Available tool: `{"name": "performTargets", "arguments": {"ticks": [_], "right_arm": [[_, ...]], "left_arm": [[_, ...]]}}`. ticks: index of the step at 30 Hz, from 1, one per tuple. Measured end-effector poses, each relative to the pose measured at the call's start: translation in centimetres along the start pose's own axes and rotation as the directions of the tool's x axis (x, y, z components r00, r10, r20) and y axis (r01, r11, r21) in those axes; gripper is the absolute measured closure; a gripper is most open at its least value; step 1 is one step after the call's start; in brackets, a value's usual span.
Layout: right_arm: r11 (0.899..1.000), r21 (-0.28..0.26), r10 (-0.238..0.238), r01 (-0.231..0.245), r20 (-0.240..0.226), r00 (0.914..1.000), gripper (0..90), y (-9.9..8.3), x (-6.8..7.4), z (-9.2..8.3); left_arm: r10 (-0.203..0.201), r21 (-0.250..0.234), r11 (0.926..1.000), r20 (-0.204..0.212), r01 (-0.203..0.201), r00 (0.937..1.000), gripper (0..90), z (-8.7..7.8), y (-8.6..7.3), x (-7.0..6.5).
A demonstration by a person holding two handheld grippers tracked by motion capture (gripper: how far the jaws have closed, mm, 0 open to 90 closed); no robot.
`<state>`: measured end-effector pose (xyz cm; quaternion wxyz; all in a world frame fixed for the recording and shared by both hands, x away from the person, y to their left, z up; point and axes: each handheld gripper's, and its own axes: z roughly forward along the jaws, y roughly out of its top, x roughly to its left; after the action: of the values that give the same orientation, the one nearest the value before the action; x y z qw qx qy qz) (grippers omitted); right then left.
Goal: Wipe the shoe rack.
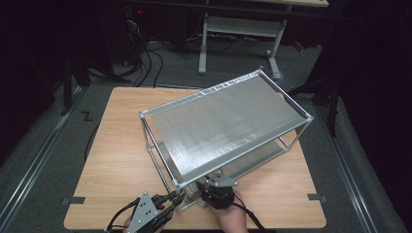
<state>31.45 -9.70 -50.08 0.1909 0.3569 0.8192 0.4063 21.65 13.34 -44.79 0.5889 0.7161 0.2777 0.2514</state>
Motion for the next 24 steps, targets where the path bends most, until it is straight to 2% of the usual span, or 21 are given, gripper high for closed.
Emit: {"name": "performTargets", "arguments": {"ticks": [4,7,8,11,12,13,14,15,16,22,24], "right_arm": [[0.999,0.002,0.038,-0.038,0.035,0.9987,63.7,-0.2,-1.6,-0.2],[0.999,0.007,0.036,-0.037,0.059,0.9976,63.7,-0.3,-2.9,-0.3],[0.998,0.011,0.054,-0.055,0.070,0.9961,63.7,-0.3,-3.2,-0.4],[0.998,0.009,0.054,-0.055,0.091,0.9944,63.7,-0.4,-4.5,-0.5],[0.997,0.014,0.068,-0.070,0.102,0.9925,63.7,-0.5,-4.9,-0.5],[0.998,0.016,0.053,-0.055,0.117,0.9917,63.7,-0.5,-5.4,-0.6],[0.997,0.012,0.071,-0.073,0.122,0.9900,63.7,-0.5,-5.8,-0.7],[0.998,0.015,0.059,-0.062,0.133,0.9893,63.7,-0.6,-6.4,-0.7],[0.997,0.019,0.077,-0.081,0.146,0.9863,63.7,-0.6,-6.8,-0.8],[0.993,0.024,0.107,-0.114,0.202,0.9734,63.8,-0.8,-10.2,-1.1],[0.991,0.015,0.125,-0.132,0.226,0.9660,63.8,-1.0,-11.4,-1.2]], "left_arm": [[0.001,0.000,1.0000,-0.001,-0.001,1.0000,79.8,0.0,0.0,0.0],[0.001,0.000,1.0000,-0.001,-0.001,1.0000,79.9,0.0,0.0,0.0],[0.001,0.000,1.0000,0.000,-0.001,1.0000,79.8,0.0,0.0,0.0],[0.001,0.000,1.0000,0.000,-0.001,1.0000,79.9,0.0,0.0,0.0],[0.001,0.000,1.0000,0.000,-0.001,1.0000,79.9,0.0,0.0,0.0],[0.001,0.000,1.0000,0.000,-0.001,1.0000,79.9,0.0,0.0,0.0],[0.001,0.000,1.0000,0.000,-0.001,1.0000,79.9,0.0,0.0,0.0],[0.001,0.000,1.0000,0.001,-0.001,1.0000,79.9,0.0,0.0,0.0],[0.001,0.000,1.0000,0.001,-0.001,1.0000,80.0,0.0,0.0,0.0],[-0.001,0.002,1.0000,0.002,0.001,1.0000,80.0,0.0,0.0,0.0],[-0.001,0.003,1.0000,0.002,0.001,1.0000,80.0,0.0,0.0,0.0]]}}
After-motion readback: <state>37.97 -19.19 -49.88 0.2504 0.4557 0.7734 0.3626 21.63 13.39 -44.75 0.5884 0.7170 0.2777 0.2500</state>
